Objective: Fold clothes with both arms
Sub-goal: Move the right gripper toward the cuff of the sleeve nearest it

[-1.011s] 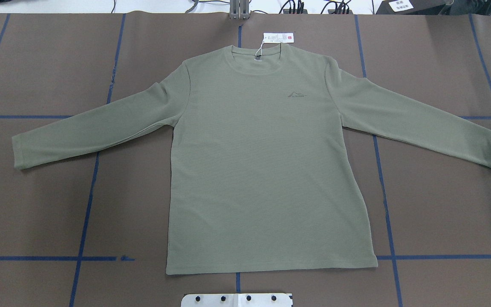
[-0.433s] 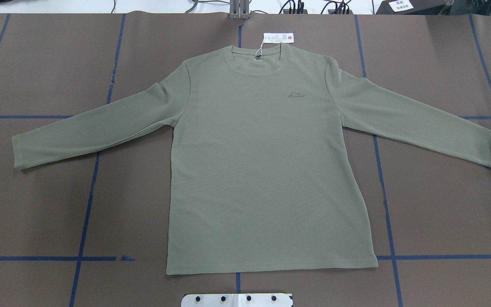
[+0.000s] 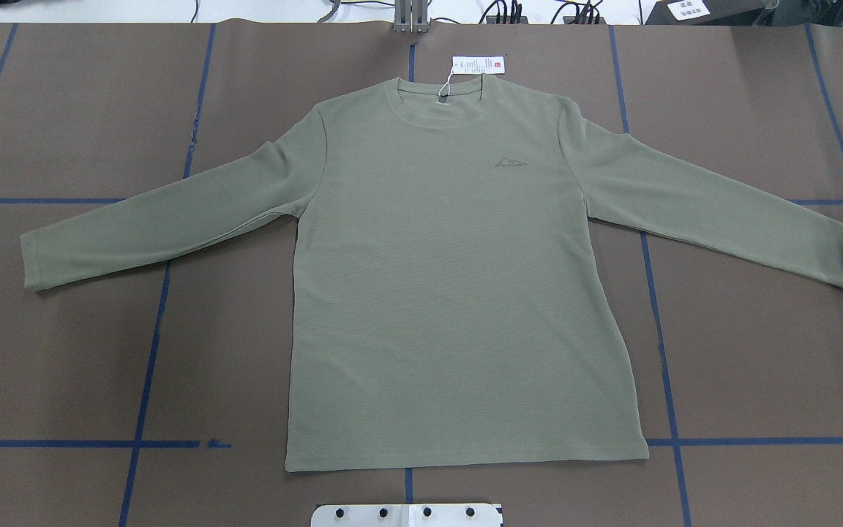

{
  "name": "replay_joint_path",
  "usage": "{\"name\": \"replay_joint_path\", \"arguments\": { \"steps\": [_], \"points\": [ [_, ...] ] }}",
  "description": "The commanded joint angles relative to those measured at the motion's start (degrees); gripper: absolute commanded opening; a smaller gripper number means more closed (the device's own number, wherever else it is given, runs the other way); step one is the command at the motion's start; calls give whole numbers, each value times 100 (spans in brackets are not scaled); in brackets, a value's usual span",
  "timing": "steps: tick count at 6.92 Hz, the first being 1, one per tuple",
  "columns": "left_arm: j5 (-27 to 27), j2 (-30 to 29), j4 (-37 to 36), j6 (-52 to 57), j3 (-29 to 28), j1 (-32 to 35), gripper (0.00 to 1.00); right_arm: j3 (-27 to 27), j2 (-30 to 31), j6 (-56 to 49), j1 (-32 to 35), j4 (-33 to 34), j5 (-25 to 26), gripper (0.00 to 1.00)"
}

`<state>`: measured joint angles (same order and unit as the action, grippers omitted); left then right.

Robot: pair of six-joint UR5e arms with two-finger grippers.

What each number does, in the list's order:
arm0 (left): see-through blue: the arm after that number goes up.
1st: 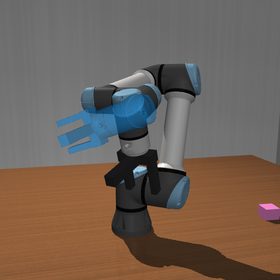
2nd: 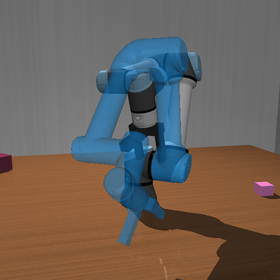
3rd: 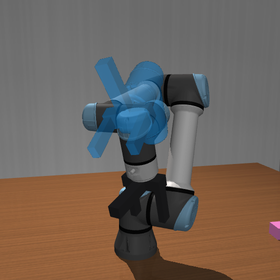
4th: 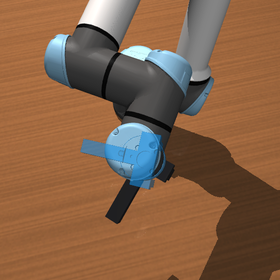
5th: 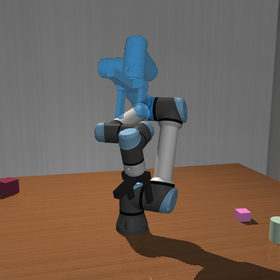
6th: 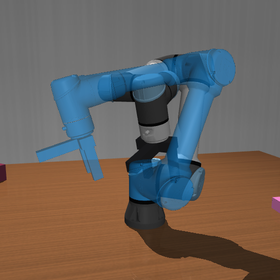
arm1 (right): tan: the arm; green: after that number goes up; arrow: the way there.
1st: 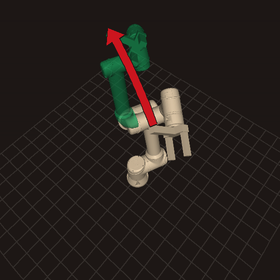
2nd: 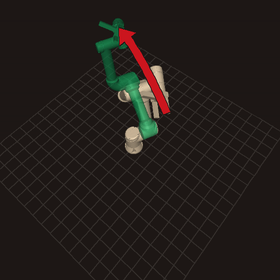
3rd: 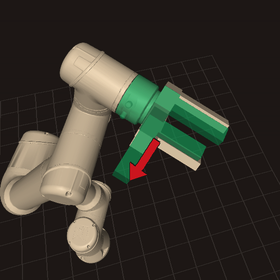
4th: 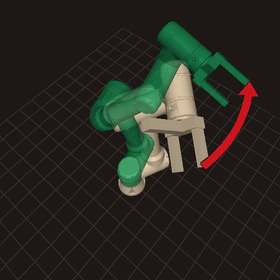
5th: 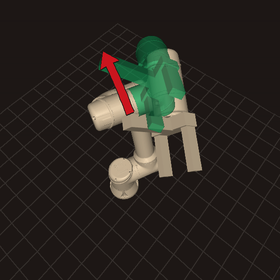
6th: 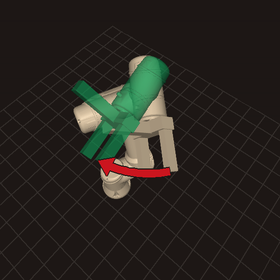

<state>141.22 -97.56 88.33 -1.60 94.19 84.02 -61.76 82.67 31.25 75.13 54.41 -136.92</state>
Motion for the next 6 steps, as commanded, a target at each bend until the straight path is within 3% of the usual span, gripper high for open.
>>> {"name": "replay_joint_path", "arguments": {
  "steps": [1,2,5,6],
  "points": [
    [-6,0,0,10,11,0,100,6,12,22,-16,0,-1,27],
    [-7,9,0,19,11,0,100,-55,30,-22,-16,-26,-36,0],
    [2,9,0,19,29,0,100,-275,91,-14,-16,-44,-71,0],
    [2,0,0,2,46,0,100,-797,118,91,-7,17,-272,0]
  ]
}}
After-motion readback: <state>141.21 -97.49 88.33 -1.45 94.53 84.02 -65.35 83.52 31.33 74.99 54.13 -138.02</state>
